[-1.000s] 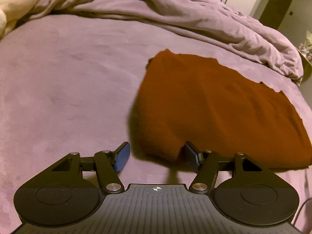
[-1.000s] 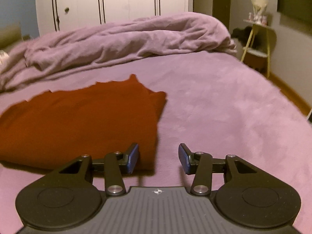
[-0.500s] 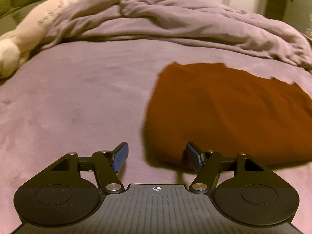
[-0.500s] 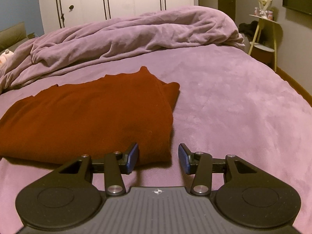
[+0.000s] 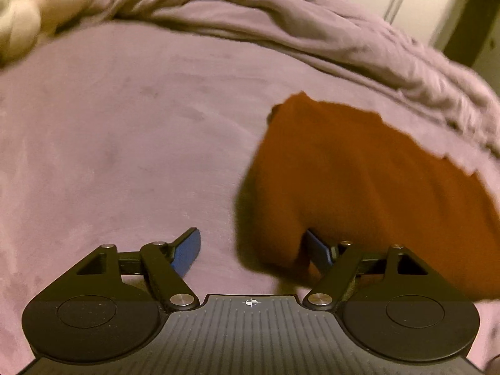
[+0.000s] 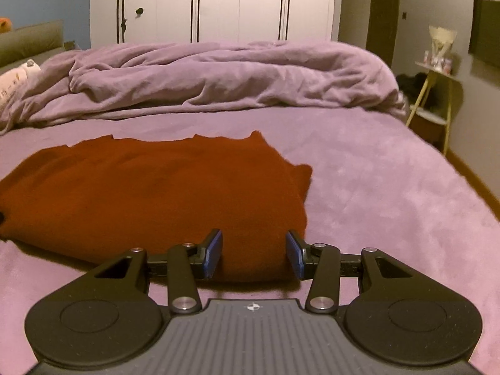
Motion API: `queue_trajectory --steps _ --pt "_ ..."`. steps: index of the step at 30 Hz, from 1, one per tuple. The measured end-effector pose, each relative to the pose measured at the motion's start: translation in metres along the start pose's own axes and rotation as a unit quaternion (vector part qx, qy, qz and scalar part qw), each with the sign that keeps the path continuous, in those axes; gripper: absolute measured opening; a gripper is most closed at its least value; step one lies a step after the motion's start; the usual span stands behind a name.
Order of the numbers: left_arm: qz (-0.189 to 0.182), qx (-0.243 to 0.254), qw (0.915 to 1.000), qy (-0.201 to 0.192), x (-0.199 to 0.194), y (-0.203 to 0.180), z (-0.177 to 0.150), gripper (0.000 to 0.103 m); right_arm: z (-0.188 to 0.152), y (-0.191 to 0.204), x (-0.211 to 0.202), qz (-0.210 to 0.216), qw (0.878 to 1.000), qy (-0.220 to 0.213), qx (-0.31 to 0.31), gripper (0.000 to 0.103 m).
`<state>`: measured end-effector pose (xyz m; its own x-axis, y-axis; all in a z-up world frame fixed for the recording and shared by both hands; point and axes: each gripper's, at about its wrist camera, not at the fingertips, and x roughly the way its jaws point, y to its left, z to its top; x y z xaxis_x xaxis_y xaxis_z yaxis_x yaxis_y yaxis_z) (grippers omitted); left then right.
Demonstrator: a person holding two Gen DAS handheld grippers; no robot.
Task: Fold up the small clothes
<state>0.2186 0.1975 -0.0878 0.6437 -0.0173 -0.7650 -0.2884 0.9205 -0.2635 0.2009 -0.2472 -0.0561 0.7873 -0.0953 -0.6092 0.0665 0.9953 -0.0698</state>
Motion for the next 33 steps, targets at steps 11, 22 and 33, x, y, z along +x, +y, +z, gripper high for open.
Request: queue_trajectory --steps 11,22,33 --pt "-0.175 -0.064 0.9796 0.075 0.044 0.01 0.032 0.075 -0.001 0.045 0.001 0.076 0.997 0.008 -0.001 0.035" --pt "-0.225 -0.149 0.9584 0.093 0.076 0.032 0.044 0.04 -0.002 0.058 0.005 0.079 0.997 0.016 -0.007 0.035" --pt "-0.219 -0.111 0.9671 0.067 0.041 0.002 0.071 0.018 0.002 0.045 0.011 0.05 0.999 -0.001 -0.004 0.02"
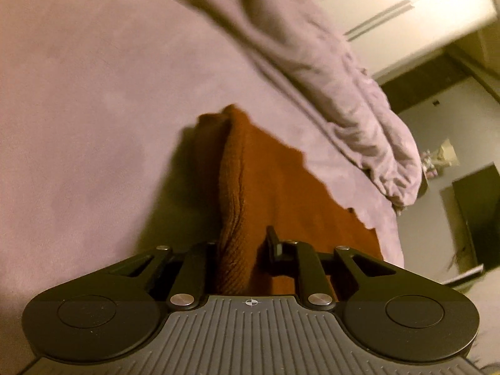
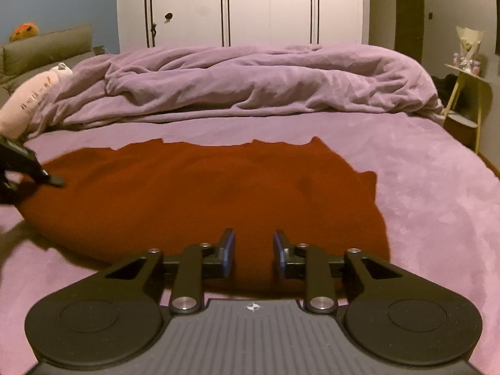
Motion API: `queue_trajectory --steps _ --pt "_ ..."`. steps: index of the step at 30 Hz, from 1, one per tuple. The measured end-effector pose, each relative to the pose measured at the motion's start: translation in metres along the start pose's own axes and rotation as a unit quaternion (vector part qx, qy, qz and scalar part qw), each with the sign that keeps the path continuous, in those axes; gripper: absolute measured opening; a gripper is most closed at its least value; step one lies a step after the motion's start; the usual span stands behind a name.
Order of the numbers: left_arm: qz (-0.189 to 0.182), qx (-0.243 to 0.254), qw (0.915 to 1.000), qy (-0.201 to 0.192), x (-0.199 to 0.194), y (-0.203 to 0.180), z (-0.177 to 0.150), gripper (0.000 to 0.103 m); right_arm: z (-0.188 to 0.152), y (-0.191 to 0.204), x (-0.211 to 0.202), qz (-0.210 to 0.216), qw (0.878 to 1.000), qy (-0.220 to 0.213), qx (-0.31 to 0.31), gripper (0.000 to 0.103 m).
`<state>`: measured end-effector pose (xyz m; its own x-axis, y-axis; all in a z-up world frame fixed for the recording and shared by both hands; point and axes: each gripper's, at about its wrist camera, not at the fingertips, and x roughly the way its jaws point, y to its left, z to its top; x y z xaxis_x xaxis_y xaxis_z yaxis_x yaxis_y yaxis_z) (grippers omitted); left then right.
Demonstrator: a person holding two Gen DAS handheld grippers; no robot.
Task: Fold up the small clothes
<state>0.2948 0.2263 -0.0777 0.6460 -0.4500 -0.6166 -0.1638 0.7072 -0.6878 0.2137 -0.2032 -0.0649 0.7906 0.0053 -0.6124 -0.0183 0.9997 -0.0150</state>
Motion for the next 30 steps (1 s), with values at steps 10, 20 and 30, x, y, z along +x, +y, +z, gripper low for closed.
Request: queue_trajectory --steps 10,20,30 --pt "-0.014 0.157 0.9874 0.019 0.014 -0.132 -0.03 0.018 -0.011 -0.024 -0.001 0.013 0.998 0.014 0.057 0.019" --pt "0.021 0.254 0.9628 0.09 0.107 -0.179 -0.111 0.041 -0.016 -0.049 -0.007 -0.001 0.997 0.019 0.074 0.019" --pt "0.009 0.253 0.9671 0.023 0.033 -0.177 -0.104 0.054 -0.018 -0.052 -0.007 0.008 0.997 0.023 0.08 0.019"
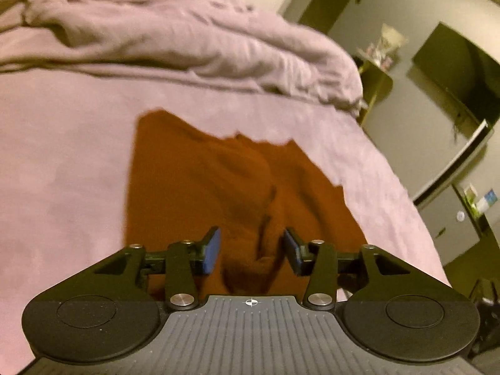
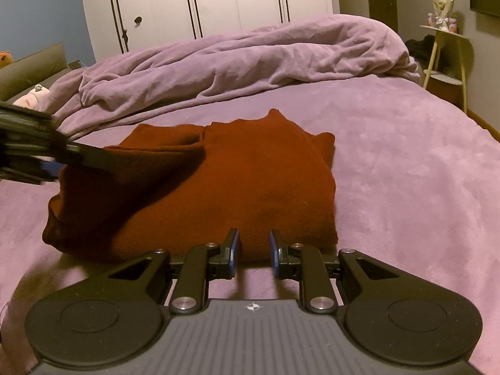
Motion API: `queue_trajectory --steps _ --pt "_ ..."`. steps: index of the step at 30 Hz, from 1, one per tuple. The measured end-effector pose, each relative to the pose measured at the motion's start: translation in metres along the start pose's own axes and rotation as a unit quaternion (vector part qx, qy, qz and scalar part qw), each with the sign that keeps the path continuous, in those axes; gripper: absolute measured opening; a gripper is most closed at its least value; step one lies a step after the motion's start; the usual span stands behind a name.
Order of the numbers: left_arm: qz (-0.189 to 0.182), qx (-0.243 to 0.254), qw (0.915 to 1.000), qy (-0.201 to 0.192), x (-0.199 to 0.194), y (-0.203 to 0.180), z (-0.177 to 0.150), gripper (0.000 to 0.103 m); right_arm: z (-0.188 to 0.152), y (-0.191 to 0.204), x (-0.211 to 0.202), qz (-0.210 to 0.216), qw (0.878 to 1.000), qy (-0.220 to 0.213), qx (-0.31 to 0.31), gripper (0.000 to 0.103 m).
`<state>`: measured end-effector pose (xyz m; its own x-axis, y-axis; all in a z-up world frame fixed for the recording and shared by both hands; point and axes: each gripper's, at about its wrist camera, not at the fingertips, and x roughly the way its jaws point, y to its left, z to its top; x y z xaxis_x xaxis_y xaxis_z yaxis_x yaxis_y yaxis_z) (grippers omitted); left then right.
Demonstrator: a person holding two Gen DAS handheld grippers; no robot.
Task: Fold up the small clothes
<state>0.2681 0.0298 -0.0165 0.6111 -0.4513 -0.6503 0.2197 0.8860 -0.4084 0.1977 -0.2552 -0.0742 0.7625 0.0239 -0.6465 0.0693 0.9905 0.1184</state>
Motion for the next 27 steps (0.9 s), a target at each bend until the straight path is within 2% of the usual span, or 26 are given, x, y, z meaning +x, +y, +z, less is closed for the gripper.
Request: queue_trajectory --steps 4,6,8,11,14,15,18,21,22,27 --pt "0.073 -0.016 0.9968 -0.03 -0.018 0.027 -0.006 0.054 0.013 0.006 -0.002 0.018 1.0 -0.01 0.003 0.019" --pt "0.101 -0.032 0.9942 -0.02 -0.014 0.042 -0.009 0.054 0.026 0.018 -0.002 0.039 0.999 -0.022 -0.003 0.019" --pt "0.111 -0.044 0.9927 -0.012 -0.007 0.05 -0.012 0.054 0.038 0.035 -0.001 0.062 0.997 -0.035 -0.018 0.019" --pt "0.104 -0.053 0.9932 0.007 0.006 0.057 -0.017 0.055 0.051 0.062 0.006 0.111 0.993 -0.041 -0.03 0.019" --pt "0.089 -0.056 0.9943 0.017 0.013 0.057 -0.02 0.056 0.049 0.084 0.021 0.131 0.989 -0.024 -0.067 0.019" --pt "0.087 -0.057 0.9944 0.02 0.013 0.058 -0.023 0.056 0.045 0.086 0.028 0.129 0.989 -0.008 -0.074 0.019" --pt "0.08 -0.051 0.9952 0.026 0.018 0.057 -0.03 0.062 0.027 0.078 0.053 0.076 0.992 0.049 -0.085 0.018" --pt "0.075 -0.041 0.9961 0.025 0.023 0.053 -0.035 0.064 0.029 0.059 0.049 0.103 0.993 0.047 -0.042 0.017" --pt "0.077 -0.04 0.996 0.022 0.024 0.052 -0.035 0.065 0.035 0.054 0.046 0.118 0.992 0.046 -0.011 0.02" --pt "0.074 -0.053 0.9956 0.022 0.023 0.054 -0.037 0.066 0.057 0.038 0.057 0.193 0.975 0.055 0.093 0.03"
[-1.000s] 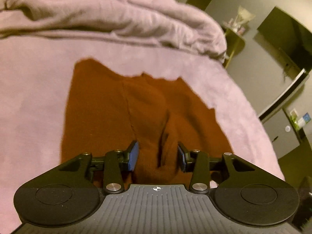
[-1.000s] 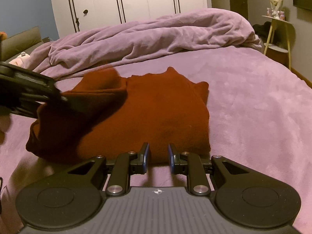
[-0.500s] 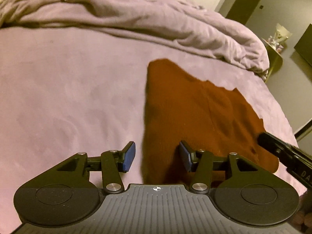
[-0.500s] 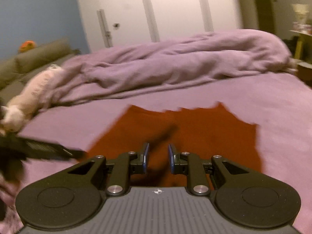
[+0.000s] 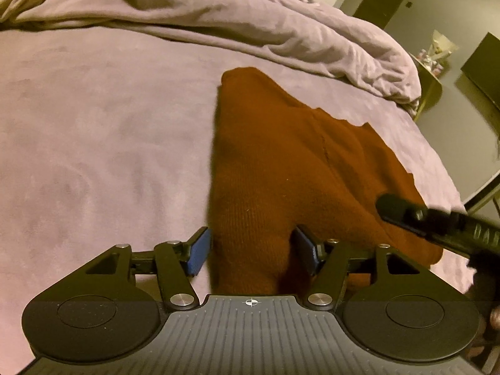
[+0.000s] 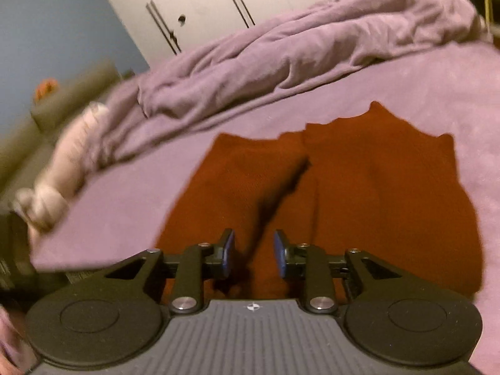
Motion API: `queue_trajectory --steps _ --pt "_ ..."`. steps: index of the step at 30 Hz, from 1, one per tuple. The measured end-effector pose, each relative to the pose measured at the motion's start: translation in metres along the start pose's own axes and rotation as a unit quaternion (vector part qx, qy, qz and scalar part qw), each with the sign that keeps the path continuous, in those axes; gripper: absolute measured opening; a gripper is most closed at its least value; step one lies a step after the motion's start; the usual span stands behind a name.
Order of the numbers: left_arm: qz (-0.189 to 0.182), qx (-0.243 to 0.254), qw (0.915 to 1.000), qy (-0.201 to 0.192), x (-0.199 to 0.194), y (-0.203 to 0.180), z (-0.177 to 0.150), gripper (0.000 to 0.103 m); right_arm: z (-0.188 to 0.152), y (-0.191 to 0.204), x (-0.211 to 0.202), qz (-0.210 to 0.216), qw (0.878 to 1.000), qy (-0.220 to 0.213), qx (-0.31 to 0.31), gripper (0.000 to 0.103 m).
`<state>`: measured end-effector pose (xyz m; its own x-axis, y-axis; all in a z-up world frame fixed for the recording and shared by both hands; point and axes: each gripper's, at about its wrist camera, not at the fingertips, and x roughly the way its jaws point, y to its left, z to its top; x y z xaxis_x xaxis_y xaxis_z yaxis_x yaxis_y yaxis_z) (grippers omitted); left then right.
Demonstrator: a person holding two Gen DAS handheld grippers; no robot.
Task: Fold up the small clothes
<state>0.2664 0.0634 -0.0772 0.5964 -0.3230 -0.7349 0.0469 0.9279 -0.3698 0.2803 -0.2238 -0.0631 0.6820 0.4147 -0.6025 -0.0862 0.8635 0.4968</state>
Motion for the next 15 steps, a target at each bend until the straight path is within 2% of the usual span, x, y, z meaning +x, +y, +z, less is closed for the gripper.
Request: queue_trajectory --steps 2,7,8,9,11,13,15 --pt "0.0 -0.001 1.0 0.0 0.0 0.0 0.001 0.066 0.006 0.0 0.013 0.021 1.0 0.013 0.018 0.034" --pt "0.007 0.008 0.9999 -0.002 0.001 -0.004 0.001 0.066 0.008 0.007 0.048 0.032 0.998 0.045 0.027 0.035" --pt "0.011 0.008 0.9999 -0.006 0.0 -0.004 0.001 0.067 0.008 0.009 0.05 0.028 0.998 0.043 0.022 0.031" --pt "0.018 0.008 0.9997 -0.013 -0.003 -0.005 0.0 0.068 0.008 0.013 0.049 0.023 0.999 0.039 0.009 0.014" --pt "0.039 0.014 0.9983 -0.042 -0.017 -0.009 0.0 0.065 0.008 0.02 0.044 0.011 0.999 0.031 -0.027 0.011" --pt "0.061 0.03 0.9949 -0.074 -0.03 -0.014 0.002 0.066 0.008 0.029 0.035 -0.017 0.997 0.018 -0.072 0.009" --pt "0.069 0.038 0.9937 -0.08 -0.032 -0.016 0.006 0.066 0.01 0.033 0.022 -0.036 0.994 -0.003 -0.099 0.009"
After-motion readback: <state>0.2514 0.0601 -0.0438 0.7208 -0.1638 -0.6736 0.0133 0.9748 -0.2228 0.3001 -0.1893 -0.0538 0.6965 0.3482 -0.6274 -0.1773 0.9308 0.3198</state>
